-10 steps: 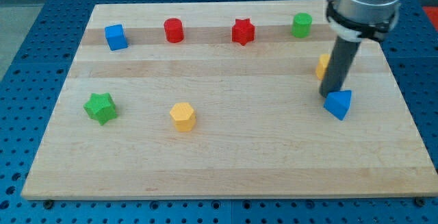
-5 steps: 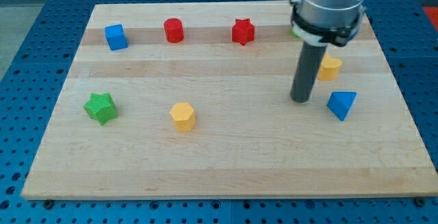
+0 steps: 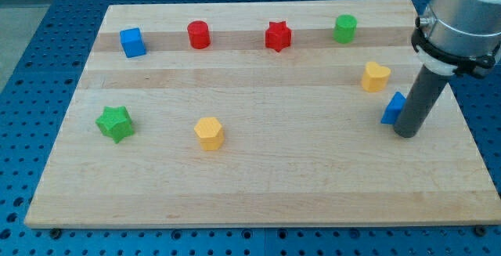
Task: Move the blue triangle towards center right
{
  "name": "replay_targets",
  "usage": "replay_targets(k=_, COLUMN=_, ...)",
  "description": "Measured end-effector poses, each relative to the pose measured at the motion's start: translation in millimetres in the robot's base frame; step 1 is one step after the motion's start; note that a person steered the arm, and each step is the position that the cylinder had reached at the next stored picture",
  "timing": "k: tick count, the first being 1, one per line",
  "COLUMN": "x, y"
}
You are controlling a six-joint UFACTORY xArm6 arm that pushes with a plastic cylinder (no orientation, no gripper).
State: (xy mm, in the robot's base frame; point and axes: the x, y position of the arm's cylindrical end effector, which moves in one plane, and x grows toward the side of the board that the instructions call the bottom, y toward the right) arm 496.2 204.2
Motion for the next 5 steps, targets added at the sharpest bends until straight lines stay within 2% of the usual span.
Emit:
replay_targets(k=2, x=21, y=-56)
replay_targets(k=3, x=12, y=-91)
replay_targets(k=4, x=-34, y=-91)
replay_targets(k=5, x=-34, y=-84)
